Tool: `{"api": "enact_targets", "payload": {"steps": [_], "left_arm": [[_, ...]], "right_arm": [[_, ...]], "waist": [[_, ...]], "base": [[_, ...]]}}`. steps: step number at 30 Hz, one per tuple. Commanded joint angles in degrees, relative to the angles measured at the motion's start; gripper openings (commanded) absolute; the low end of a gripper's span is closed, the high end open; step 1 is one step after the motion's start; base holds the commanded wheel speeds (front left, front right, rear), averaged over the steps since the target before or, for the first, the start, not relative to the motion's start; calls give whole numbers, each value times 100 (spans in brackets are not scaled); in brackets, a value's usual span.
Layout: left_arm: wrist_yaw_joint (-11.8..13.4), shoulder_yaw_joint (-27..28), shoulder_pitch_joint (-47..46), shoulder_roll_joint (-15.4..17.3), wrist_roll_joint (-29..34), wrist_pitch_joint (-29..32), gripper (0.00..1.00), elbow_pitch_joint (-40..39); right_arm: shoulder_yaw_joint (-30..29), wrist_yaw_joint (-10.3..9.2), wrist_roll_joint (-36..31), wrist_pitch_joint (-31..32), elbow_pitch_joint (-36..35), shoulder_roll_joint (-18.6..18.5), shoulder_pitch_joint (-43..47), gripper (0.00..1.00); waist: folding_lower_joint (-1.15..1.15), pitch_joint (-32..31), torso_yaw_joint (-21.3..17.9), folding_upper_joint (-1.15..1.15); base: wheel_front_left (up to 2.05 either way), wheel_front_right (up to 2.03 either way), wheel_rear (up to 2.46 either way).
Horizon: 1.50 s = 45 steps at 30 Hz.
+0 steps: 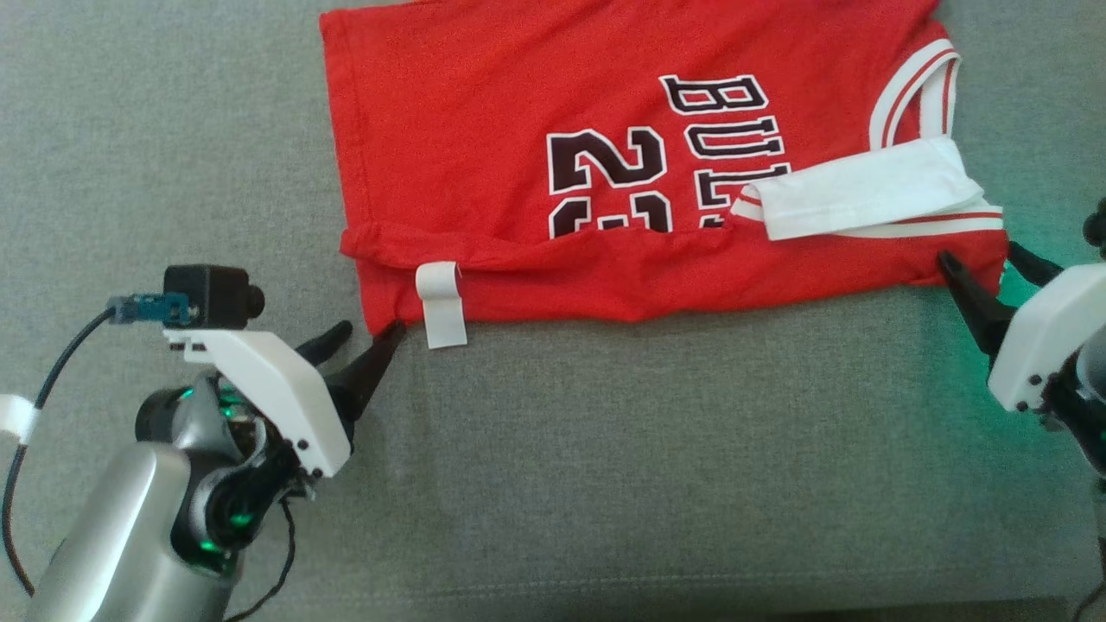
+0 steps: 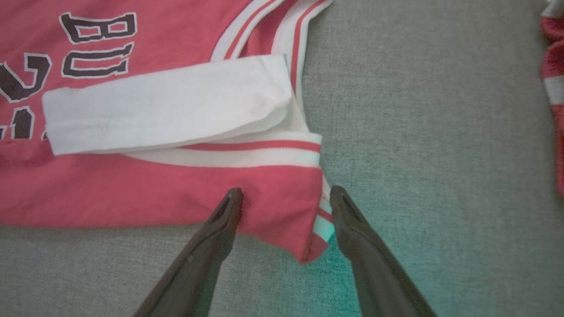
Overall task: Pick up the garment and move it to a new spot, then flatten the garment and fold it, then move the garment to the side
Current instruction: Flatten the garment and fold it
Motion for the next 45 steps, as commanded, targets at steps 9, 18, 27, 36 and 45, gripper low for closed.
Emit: {"api": "enact_targets", "payload": {"steps": [9,18,27,36,45], "left_arm": [[-45,227,-402,154,131,-145,100,124],[-87,23,-508,224,317,-84,100,380],[-429,-349,-497,427,361,258,0,375],[-578,-129,-355,1006,47,750,0,-326],[-480,-76,745,1425,-331,1085,0,-1214]], "right_arm": [[241,-4,-15,121,29,-102,-284,100],[361,-4,76,242,98,-148,-307,100],[642,-4,485,391,135,-368,-324,0],[-5,-4,1134,1037,-231,-783,-130,0],[-348,-4,1525,1995,-980,-1021,1053,0]], "waist": [[0,129,7,0],[0,230,-41,0],[0,50,-44,0],[0,-326,-35,0],[0,-420,-71,0]], "base": [[0,0,0],[0,0,0],[0,0,0],[0,0,0],[0,0,0]]}}
